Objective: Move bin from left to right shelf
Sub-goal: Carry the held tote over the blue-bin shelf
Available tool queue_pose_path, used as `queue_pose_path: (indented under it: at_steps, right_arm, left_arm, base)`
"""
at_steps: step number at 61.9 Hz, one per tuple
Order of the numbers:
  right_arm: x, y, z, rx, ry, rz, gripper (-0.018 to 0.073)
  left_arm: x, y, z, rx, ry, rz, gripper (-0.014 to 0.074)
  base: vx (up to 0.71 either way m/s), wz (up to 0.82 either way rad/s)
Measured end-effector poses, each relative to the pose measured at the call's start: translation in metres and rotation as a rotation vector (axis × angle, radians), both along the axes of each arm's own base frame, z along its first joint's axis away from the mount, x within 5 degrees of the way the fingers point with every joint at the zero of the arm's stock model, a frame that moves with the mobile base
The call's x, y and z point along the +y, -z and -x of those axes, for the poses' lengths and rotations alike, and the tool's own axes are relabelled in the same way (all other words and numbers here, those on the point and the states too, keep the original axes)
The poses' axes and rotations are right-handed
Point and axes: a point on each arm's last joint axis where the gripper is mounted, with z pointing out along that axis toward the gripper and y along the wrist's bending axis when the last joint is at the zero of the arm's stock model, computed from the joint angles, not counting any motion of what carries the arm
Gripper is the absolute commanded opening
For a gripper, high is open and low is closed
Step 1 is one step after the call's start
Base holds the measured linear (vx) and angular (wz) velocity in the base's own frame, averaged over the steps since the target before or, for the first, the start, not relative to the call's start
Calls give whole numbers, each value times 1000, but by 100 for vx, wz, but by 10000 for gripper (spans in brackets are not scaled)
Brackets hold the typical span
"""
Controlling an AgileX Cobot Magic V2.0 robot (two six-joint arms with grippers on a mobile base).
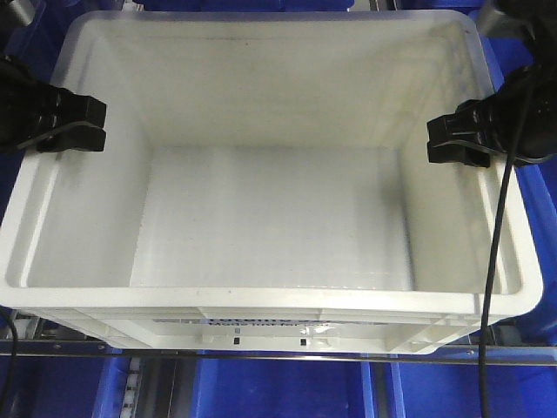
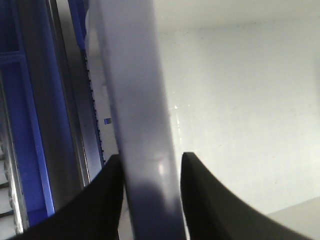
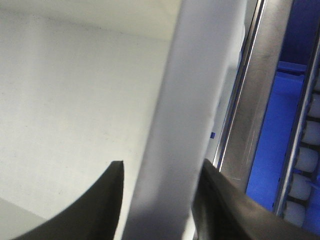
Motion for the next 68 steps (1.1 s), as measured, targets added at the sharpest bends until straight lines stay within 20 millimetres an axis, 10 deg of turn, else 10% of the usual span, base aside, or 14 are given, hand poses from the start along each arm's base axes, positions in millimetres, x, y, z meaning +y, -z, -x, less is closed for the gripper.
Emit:
queue_pose_path:
  at_steps: [68]
  right_arm:
    - [0,0,-1,-6,2,-2,-4]
  left_arm:
    - [0,0,0,-2,1,-1,-4]
  base:
    - [0,0]
